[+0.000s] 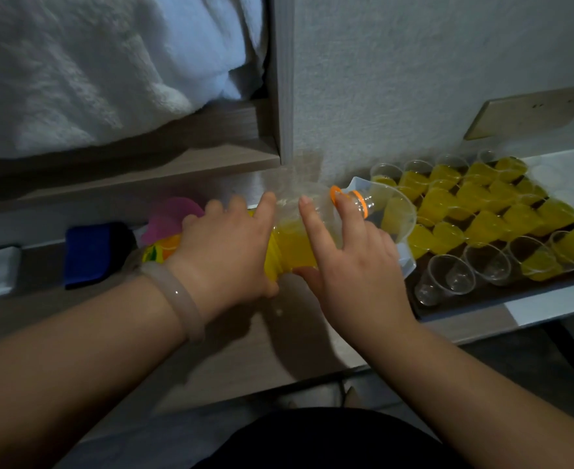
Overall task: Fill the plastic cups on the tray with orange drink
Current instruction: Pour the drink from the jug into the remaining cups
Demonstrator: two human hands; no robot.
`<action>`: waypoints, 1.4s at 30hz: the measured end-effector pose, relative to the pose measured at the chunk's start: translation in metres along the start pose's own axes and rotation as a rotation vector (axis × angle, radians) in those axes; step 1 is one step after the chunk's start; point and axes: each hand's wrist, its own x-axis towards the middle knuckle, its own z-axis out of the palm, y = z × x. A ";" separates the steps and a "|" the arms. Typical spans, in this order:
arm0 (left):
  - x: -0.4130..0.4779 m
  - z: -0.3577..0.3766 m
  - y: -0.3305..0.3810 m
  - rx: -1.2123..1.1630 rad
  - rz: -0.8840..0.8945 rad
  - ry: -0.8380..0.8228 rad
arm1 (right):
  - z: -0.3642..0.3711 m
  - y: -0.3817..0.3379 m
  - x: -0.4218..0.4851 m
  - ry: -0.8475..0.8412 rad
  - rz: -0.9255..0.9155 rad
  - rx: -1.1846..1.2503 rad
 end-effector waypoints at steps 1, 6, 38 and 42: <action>0.000 0.000 0.001 0.007 0.002 0.001 | 0.000 0.000 0.000 -0.002 0.001 0.004; 0.001 -0.001 0.003 0.030 0.010 -0.006 | 0.003 -0.001 0.000 -0.027 0.021 0.032; 0.004 -0.015 0.007 0.106 -0.005 -0.071 | 0.000 -0.005 0.001 -0.082 0.072 0.042; 0.004 -0.017 0.007 0.121 -0.004 -0.068 | 0.001 -0.003 0.001 -0.081 0.071 0.049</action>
